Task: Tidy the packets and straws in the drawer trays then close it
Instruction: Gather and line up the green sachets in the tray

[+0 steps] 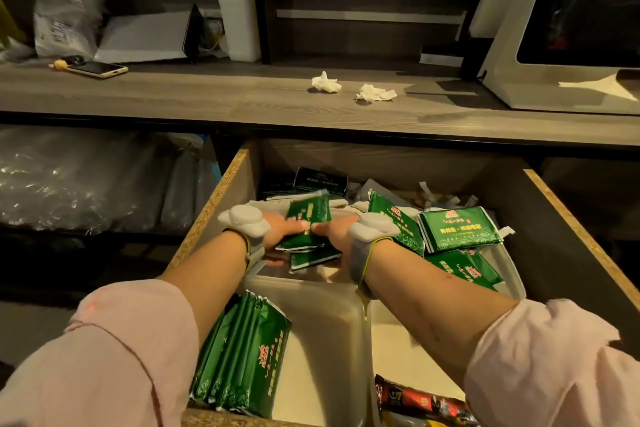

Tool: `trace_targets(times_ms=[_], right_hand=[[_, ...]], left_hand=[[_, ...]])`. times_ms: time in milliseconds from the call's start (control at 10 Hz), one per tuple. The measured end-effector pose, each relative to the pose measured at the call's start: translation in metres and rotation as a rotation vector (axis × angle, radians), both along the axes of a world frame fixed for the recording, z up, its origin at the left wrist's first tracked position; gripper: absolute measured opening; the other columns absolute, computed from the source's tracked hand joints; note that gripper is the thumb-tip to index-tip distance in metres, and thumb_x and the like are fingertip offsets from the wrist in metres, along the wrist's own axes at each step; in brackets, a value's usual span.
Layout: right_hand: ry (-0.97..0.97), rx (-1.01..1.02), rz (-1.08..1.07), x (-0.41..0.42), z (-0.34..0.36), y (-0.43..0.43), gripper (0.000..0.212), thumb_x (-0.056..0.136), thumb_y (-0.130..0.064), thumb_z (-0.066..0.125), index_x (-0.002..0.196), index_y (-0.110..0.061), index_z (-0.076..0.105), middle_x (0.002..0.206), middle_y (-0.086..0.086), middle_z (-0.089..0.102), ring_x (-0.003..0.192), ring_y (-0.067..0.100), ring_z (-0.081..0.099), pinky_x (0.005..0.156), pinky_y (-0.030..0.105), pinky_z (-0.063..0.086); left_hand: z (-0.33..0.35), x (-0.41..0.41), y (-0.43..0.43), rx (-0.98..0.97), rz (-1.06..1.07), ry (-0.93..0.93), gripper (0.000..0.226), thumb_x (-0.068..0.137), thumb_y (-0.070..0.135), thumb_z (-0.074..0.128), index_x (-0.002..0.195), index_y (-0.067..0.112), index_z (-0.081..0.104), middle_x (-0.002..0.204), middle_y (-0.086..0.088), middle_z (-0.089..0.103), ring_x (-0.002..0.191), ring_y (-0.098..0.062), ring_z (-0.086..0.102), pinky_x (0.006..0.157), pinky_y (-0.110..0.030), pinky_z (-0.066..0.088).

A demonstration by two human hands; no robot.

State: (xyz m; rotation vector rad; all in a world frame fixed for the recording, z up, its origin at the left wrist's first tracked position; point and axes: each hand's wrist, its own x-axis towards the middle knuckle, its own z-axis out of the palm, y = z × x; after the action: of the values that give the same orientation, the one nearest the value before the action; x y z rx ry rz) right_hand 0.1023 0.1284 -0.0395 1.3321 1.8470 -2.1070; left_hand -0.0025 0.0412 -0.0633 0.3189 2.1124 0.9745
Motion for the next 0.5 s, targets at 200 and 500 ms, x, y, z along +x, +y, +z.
trace_targets(times_ms=[200,500], right_hand=[[0.090,-0.119,-0.046,0.011,0.005,0.010,0.014,0.092,-0.020,0.060,0.083,-0.011,0.054,0.082,0.009,0.064,0.056,0.022,0.064,0.048,0.032,0.052],[0.228,-0.083,-0.223,0.013,-0.005,0.029,0.013,0.087,-0.026,0.061,0.092,-0.015,0.056,0.111,0.010,0.055,0.100,0.029,0.054,0.099,0.048,0.044]], left_hand=[[0.014,-0.011,-0.009,0.229,0.207,-0.259,0.012,0.091,0.016,0.058,0.101,0.011,0.057,0.089,-0.014,0.064,0.077,-0.026,0.063,0.050,-0.038,0.058],[0.029,0.001,-0.013,0.372,0.321,-0.278,0.005,0.078,-0.002,0.048,0.082,-0.002,0.051,0.103,-0.027,0.059,0.084,-0.041,0.062,0.058,-0.053,0.057]])
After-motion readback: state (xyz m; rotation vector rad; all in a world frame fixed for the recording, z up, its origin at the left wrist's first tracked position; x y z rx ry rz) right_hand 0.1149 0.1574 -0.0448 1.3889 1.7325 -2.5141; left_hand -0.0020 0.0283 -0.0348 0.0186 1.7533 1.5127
